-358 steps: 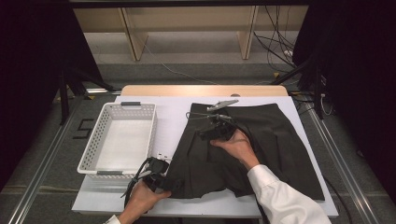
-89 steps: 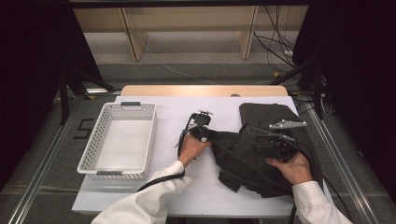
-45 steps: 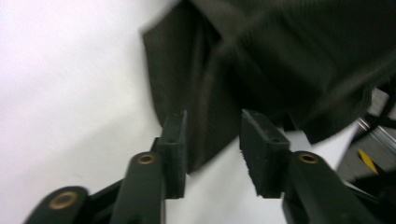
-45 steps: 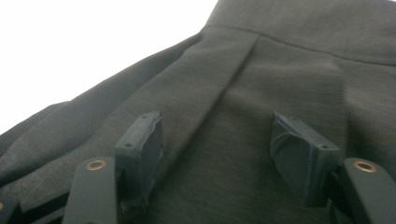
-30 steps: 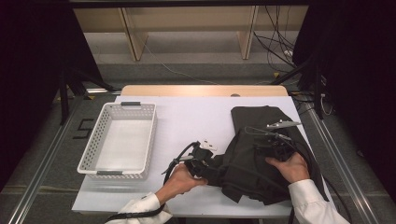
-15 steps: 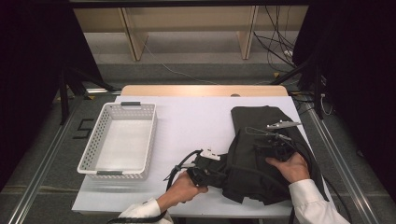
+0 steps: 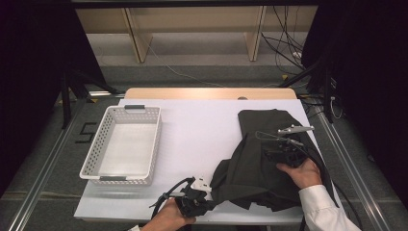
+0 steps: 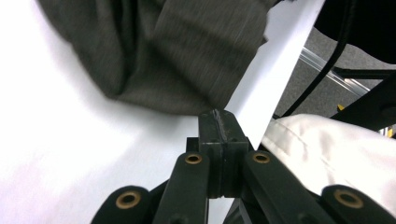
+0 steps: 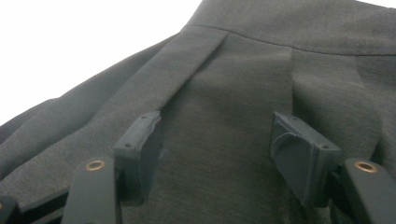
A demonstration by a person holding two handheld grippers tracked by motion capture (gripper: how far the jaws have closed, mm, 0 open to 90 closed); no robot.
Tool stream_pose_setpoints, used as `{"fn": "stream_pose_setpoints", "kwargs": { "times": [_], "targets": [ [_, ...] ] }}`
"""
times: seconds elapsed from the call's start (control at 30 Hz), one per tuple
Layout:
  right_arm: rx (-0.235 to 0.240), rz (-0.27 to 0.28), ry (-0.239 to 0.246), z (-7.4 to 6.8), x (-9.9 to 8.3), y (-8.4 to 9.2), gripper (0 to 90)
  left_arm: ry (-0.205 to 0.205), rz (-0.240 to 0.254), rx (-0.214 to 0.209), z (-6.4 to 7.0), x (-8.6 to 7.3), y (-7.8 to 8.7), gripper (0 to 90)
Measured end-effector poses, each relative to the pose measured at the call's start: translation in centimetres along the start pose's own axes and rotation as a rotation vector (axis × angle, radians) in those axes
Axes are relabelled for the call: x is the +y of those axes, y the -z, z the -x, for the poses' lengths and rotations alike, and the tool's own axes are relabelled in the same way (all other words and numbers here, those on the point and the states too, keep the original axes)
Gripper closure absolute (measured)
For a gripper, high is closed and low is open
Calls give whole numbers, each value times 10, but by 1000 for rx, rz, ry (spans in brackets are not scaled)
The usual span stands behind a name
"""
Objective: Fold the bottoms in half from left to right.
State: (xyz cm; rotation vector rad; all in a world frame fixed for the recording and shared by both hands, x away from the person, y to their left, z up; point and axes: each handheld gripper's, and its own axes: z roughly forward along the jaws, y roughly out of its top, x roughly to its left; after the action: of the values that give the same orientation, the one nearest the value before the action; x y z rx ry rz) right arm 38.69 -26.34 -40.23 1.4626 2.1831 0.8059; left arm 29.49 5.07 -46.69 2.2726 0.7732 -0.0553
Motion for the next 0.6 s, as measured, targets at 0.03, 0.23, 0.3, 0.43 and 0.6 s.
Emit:
{"fn": "stream_pose_setpoints", "kwargs": {
  "times": [0.03, 0.23, 0.3, 0.43, 0.6],
  "targets": [
    [1, 2, 0, 1, 0, 0, 355, 11, 13, 12, -3, 2, 4, 885],
    [-6, 12, -11, 6, -2, 4, 354, 34, 150, 55, -12, 29, 23, 645],
    [-9, 10, -13, 6, -2, 5, 352, 14, 148, 34, -10, 37, 16, 548],
    [-6, 7, -11, 6, -3, 4, 352, -14, 105, 12, -2, 48, -9, 437],
    [0, 1, -8, 5, -3, 3, 352, -73, 67, 25, 10, 50, -25, 770]
  ]
}}
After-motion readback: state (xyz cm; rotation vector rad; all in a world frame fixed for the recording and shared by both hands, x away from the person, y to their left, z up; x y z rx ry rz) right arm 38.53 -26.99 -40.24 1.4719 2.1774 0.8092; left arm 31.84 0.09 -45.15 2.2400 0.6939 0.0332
